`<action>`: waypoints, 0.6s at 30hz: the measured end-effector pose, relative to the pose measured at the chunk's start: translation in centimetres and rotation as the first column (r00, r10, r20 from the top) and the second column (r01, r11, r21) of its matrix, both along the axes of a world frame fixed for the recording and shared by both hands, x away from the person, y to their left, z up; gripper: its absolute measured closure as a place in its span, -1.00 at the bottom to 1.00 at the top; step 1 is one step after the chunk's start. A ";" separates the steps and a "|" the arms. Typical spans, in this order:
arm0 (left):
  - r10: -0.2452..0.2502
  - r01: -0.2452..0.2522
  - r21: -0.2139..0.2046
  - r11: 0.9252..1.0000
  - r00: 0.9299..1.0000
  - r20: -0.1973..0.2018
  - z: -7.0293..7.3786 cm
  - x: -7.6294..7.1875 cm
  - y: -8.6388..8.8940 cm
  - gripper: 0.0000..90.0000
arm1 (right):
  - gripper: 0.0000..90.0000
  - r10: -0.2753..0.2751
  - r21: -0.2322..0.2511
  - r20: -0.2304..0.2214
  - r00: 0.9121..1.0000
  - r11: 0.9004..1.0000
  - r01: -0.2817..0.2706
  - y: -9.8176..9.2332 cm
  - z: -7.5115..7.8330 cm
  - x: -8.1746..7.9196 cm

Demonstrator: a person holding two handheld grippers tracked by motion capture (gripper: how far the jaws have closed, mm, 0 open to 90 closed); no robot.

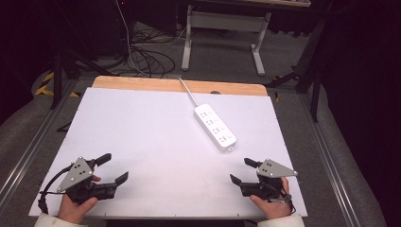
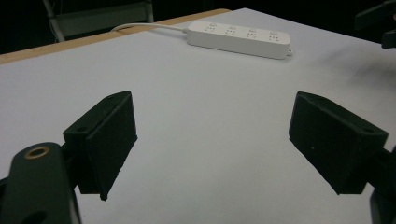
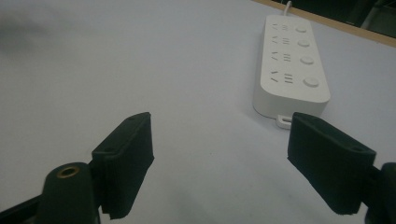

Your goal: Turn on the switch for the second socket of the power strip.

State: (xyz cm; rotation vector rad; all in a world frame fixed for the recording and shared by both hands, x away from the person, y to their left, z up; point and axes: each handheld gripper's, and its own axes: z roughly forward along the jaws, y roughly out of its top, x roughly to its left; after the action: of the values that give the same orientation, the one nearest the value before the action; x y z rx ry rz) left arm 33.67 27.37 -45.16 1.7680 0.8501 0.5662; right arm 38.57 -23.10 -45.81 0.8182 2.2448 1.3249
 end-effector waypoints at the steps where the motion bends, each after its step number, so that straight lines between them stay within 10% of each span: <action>1: 0.001 -0.001 0.001 1.000 1.000 0.006 0.0 0.0 0.0 -0.66 | -0.49 0.001 -0.002 0.001 1.000 1.000 -0.001 0.0 0.0 0.0; 18: 0.026 -0.027 0.030 0.999 0.999 0.042 0.2 -0.3 0.0 -0.66 | -0.44 0.016 -0.015 0.020 1.000 1.000 -0.016 0.5 0.2 -0.1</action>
State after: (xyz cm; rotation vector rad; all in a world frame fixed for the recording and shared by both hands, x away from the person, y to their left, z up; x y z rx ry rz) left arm 33.34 27.39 -44.97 1.7688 0.8409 0.6347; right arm 38.42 -22.60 -45.64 0.7799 2.2471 1.3164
